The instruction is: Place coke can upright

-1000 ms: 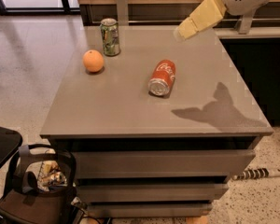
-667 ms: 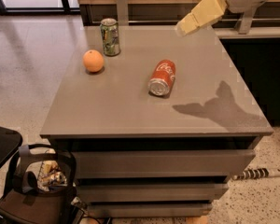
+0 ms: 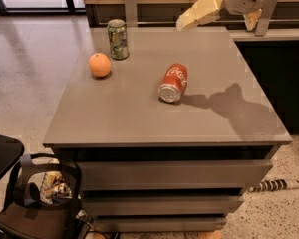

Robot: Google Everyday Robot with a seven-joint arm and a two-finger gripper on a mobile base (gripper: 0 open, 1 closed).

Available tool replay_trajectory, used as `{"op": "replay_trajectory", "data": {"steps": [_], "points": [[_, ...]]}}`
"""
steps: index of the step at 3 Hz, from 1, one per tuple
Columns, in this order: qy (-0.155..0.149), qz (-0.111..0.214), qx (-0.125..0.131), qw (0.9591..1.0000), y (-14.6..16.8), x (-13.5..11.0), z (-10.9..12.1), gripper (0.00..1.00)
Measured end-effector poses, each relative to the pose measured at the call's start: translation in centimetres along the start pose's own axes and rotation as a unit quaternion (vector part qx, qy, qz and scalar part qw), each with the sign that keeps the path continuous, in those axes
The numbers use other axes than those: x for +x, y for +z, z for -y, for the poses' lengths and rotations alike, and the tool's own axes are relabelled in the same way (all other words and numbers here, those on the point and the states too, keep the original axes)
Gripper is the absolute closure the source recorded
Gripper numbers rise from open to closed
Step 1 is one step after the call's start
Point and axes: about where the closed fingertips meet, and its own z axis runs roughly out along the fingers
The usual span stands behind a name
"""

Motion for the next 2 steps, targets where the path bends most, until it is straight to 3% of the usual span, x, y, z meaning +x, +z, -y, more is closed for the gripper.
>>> {"op": "replay_trajectory", "data": {"steps": [1,2], "points": [[0.062,-0.043,0.036,0.9965,1.6,-0.1,-0.7,0.0],[0.093,-0.091,0.086,0.9877,3.7,-0.6,-2.2,0.0]]}}
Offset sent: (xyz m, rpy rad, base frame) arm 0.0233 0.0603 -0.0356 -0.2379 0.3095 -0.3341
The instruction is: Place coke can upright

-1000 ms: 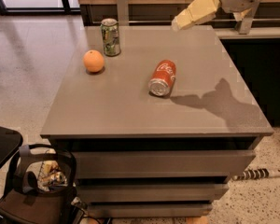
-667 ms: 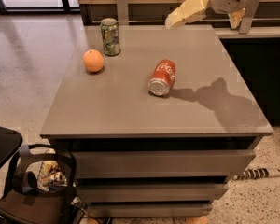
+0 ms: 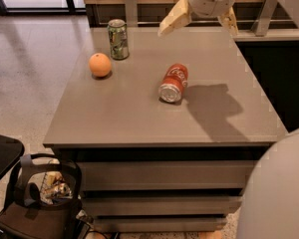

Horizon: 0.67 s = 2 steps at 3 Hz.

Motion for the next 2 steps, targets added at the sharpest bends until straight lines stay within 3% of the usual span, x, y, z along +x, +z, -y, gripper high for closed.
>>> {"op": "replay_trajectory", "data": {"steps": [1,2], "points": [[0.007,-0.031,0.025,0.9992,2.4,-1.0,-2.3,0.0],[0.022,-0.047,0.027,0.9983,4.2,-1.1,-3.9,0.0]]}}
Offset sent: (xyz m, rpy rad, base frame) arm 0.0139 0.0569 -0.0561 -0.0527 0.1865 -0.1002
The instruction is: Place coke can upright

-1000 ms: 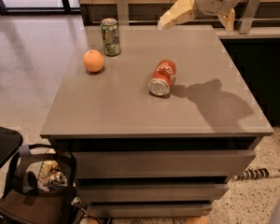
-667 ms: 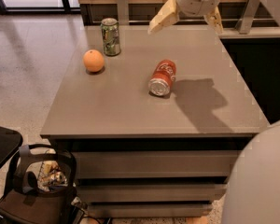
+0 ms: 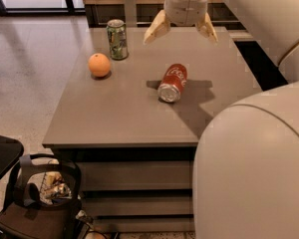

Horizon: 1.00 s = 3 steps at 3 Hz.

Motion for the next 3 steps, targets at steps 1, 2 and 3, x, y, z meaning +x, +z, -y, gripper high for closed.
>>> {"op": "replay_trajectory", "data": {"steps": [1,2,3], "points": [[0.024,-0.015,-0.006,0.9996,1.3,1.2,-1.0,0.0],[0.043,-0.033,-0.009,0.9985,2.2,2.8,-1.4,0.0],[0.052,-0.05,-0.019,0.9972,3.1,4.1,-1.7,0.0]]}}
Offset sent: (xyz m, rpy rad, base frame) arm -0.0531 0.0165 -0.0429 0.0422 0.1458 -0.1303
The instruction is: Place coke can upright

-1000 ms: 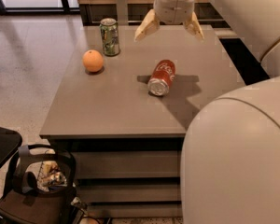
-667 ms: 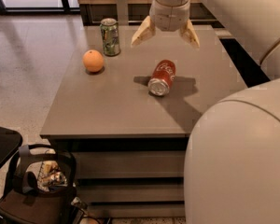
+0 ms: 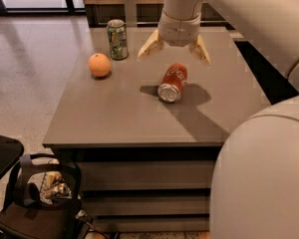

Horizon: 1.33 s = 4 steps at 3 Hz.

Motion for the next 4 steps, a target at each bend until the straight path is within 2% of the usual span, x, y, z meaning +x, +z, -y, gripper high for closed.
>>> {"op": "replay_trajectory", "data": {"steps": [3,4], "points": [[0.009,-0.042,-0.054,0.9976,4.1,0.9,1.6,0.0],[0.002,-0.04,-0.053,0.9978,4.5,0.0,1.4,0.19]]}}
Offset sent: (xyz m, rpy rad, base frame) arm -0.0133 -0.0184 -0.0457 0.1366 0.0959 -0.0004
